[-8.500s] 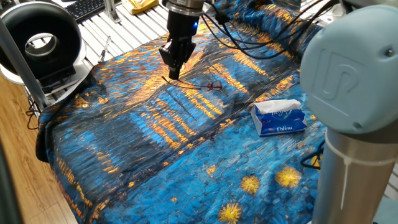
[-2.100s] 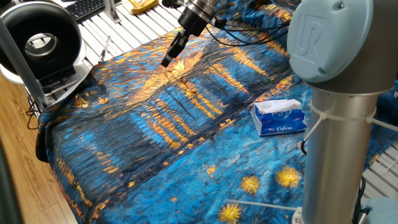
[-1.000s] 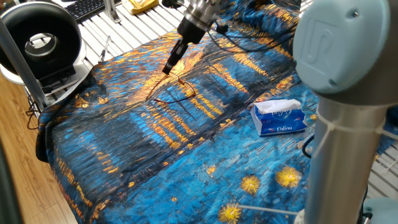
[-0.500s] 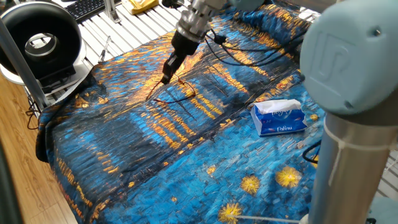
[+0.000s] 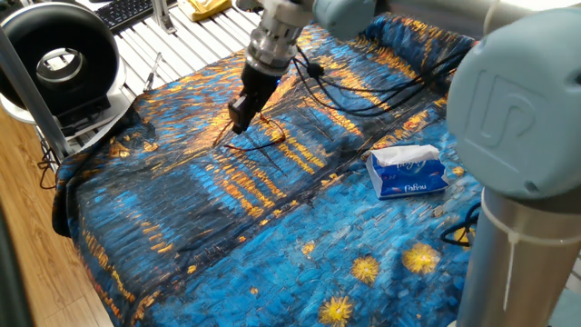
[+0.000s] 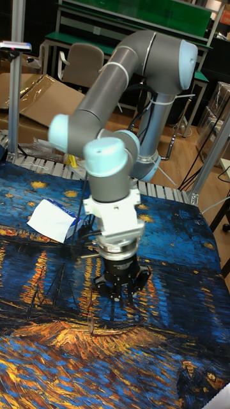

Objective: Unfold the leg of the glasses (with one hand)

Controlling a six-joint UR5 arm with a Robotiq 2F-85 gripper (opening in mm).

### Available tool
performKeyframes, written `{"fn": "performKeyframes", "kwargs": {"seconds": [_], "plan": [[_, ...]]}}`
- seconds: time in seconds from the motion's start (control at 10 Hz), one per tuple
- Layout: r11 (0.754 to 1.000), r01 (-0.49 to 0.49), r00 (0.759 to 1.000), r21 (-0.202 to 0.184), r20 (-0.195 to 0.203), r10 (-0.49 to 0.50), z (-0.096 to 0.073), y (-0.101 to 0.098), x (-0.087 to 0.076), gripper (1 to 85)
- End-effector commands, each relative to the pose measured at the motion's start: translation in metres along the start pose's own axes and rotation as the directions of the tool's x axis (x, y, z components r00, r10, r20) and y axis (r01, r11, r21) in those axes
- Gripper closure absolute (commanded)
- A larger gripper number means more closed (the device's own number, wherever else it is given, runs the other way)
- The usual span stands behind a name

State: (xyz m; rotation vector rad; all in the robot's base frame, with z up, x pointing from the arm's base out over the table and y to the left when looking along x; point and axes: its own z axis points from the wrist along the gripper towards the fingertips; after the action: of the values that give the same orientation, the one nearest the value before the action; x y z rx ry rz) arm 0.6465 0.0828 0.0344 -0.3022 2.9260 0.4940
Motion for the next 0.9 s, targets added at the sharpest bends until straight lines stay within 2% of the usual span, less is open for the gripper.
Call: {"fn": "performKeyframes", "kwargs": {"seconds": [0.0, 0.2, 0.4, 0.5, 0.7, 0.8], "plan": [[0.992, -0.106, 0.994, 0.067, 0.007, 0.106, 0.005, 0.003, -0.008, 58.3], [0.988, -0.136, 0.991, 0.072, 0.018, 0.135, 0.008, 0.009, -0.010, 56.7], [0.980, -0.167, 0.986, 0.111, 0.028, 0.164, 0.013, 0.010, -0.006, 55.3], [0.977, -0.179, 0.984, 0.119, 0.041, 0.175, 0.016, 0.013, -0.008, 55.3], [0.972, -0.196, 0.980, 0.127, 0.048, 0.191, 0.020, 0.018, -0.008, 55.0], [0.967, -0.210, 0.978, 0.143, 0.048, 0.205, 0.020, 0.021, -0.005, 54.7]]}}
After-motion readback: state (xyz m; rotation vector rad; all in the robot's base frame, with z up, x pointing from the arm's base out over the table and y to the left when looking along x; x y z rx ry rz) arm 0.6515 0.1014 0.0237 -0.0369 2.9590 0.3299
